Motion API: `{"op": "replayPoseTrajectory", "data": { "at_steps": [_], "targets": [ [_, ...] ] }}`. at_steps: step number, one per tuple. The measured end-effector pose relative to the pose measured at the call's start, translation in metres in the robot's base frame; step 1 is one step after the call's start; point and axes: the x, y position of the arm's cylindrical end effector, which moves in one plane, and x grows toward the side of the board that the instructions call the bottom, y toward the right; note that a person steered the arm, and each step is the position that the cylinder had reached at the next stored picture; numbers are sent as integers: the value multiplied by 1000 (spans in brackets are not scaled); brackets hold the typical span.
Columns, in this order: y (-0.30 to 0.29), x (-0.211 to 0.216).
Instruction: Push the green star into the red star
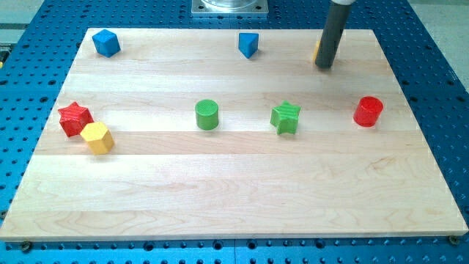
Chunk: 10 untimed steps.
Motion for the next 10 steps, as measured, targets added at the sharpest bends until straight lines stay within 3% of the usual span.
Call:
{"op": "replayPoseTrajectory", "data": {
  "at_steps": [1,2,4,6,10],
  "targets": [
    [-12,-7],
    [16,-44],
    [17,-43],
    [-14,2],
    [-49,22]
  ]
}}
